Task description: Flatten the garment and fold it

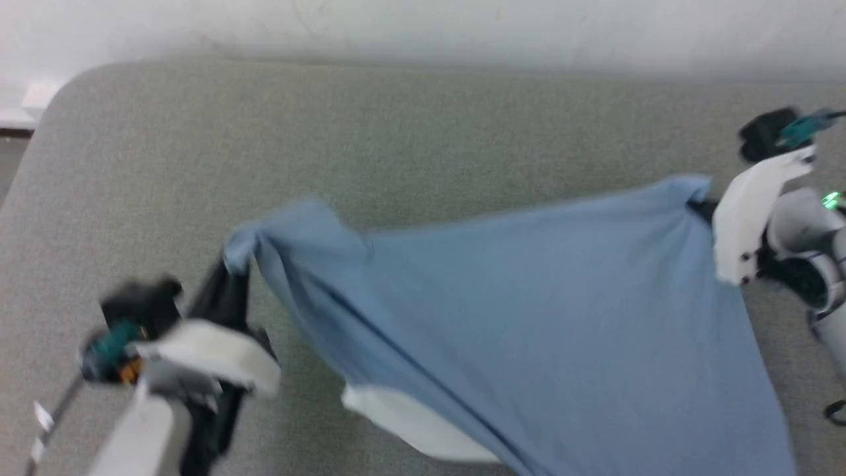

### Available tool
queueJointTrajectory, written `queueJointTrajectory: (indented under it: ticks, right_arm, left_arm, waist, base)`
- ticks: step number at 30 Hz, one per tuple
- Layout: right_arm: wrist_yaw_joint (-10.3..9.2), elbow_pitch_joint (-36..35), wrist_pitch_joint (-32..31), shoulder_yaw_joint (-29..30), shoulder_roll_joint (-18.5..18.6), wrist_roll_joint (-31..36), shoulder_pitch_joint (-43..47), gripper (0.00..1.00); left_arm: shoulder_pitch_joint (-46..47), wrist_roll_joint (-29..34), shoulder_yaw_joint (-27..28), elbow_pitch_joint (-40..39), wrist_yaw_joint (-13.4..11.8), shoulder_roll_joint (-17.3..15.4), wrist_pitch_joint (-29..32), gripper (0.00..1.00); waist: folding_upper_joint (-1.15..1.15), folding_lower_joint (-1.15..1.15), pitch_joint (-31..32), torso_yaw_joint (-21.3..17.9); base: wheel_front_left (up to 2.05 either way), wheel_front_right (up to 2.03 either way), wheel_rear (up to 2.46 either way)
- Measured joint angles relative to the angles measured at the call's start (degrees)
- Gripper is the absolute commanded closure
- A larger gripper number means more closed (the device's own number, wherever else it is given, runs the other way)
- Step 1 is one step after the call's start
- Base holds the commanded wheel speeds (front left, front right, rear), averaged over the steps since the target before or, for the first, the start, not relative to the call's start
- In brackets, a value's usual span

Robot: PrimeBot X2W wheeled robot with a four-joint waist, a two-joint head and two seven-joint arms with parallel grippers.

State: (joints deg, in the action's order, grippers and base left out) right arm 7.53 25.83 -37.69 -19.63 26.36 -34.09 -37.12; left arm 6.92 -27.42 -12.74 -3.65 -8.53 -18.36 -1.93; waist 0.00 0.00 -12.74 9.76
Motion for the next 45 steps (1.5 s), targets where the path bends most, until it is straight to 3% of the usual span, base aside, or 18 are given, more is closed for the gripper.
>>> queueJointTrajectory:
  ticks: [5, 11, 18, 23, 35, 40, 45]
  right_arm:
    - [0.02, -2.3, 7.3, 3.2, 2.5, 3.1, -3.5, 1.0]
    - [0.12, -1.6, 18.1, 7.7, 2.4, 7.3, -13.5, 1.0]
    - [0.58, 3.2, 32.6, 10.5, 1.6, 12.8, -29.5, 1.0]
    - [0.59, 6.3, 39.0, 10.3, 1.9, 14.4, -37.9, 1.0]
    - [0.6, 16.4, 41.8, 3.0, 0.1, 13.1, -42.7, 1.0]
    - [0.57, 20.3, 42.2, -0.7, -1.7, 9.6, -40.5, 1.0]
    - [0.53, 21.1, 42.5, -5.2, -1.8, 5.5, -32.8, 1.0]
  left_arm:
    - [15.3, 0.0, 0.5, 5.0, 3.7, -3.7, 4.5, 1.0]
    - [36.4, 0.3, 0.6, 17.9, 7.0, -5.2, 7.9, 1.0]
    - [60.7, 5.9, 0.3, 30.9, 7.5, -5.7, -1.0, 1.0]
    - [71.9, 8.0, -0.4, 36.9, 8.0, -5.7, -5.9, 1.0]
    - [76.5, 8.3, -1.2, 49.7, 10.5, -5.1, -9.9, 1.0]
    - [71.8, 6.4, -0.8, 54.4, 11.4, -4.1, -11.1, 1.0]
    - [62.8, 4.4, -0.6, 57.2, 12.6, -3.0, -11.2, 1.0]
  waist:
    - [0.0, -0.01, 2.6, -1.5]
    - [0.0, 0.0, 3.1, -4.7]
    - [0.0, 0.01, -0.9, -8.1]
    - [0.0, 0.01, -4.6, -9.8]
    - [0.0, 0.01, -13.5, -10.6]
    - [0.0, 0.02, -15.7, -10.0]
    - [0.0, 0.0, -14.4, -9.5]
  base:
    - [0.0, 0.0, 0.0]
    - [0.0, 0.0, 0.0]
    - [0.0, 0.0, 0.0]
    - [0.0, 0.0, 0.0]
    - [0.0, 0.0, 0.0]
    - [0.0, 0.0, 0.0]
    - [0.0, 0.0, 0.0]
